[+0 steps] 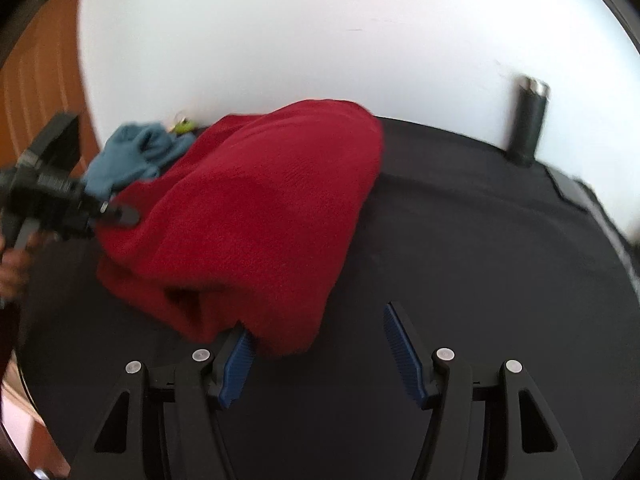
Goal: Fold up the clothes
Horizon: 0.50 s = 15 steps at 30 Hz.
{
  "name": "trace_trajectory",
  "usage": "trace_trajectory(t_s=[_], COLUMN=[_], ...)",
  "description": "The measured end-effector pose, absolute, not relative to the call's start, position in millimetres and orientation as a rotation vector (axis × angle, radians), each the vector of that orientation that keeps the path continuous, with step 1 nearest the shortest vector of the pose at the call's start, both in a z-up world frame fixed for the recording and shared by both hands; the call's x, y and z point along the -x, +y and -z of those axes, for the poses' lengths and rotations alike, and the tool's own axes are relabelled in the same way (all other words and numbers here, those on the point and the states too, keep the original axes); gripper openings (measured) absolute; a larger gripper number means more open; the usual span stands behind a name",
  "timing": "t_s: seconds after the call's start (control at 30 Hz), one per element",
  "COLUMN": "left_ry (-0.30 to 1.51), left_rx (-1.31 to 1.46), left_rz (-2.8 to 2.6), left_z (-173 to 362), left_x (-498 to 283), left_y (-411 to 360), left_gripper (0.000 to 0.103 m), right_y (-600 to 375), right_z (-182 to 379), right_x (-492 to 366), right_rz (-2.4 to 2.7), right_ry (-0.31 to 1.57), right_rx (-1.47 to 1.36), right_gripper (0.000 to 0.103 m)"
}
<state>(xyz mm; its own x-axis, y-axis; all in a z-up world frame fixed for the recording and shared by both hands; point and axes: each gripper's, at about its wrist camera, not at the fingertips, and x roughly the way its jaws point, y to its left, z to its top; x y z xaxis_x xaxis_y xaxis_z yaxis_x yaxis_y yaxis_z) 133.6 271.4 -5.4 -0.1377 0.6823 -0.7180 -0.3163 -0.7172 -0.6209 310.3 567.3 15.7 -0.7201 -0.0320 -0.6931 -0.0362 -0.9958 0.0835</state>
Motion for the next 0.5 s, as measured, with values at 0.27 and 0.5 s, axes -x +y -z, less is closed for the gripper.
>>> trace_trajectory(t_s=[0.27,0.5], left_ry=[-0.345,-0.289], left_rx=[1.416,1.463], left_rz=[-1.903,-1.894], left_z=[-8.8,9.1], left_x=[-166.6,-186.0], left_y=[284.2,310.0], left_gripper=[0.018,0.018], right_y=[594.4,604.8], right_z=[-6.7,-7.3], right_x=[-309.8,-316.4], right_rz=[-2.824,-2.798], right_ry=[0.342,0.394], right_rx=[1.171,1.173], right_gripper=[0.068,0.068])
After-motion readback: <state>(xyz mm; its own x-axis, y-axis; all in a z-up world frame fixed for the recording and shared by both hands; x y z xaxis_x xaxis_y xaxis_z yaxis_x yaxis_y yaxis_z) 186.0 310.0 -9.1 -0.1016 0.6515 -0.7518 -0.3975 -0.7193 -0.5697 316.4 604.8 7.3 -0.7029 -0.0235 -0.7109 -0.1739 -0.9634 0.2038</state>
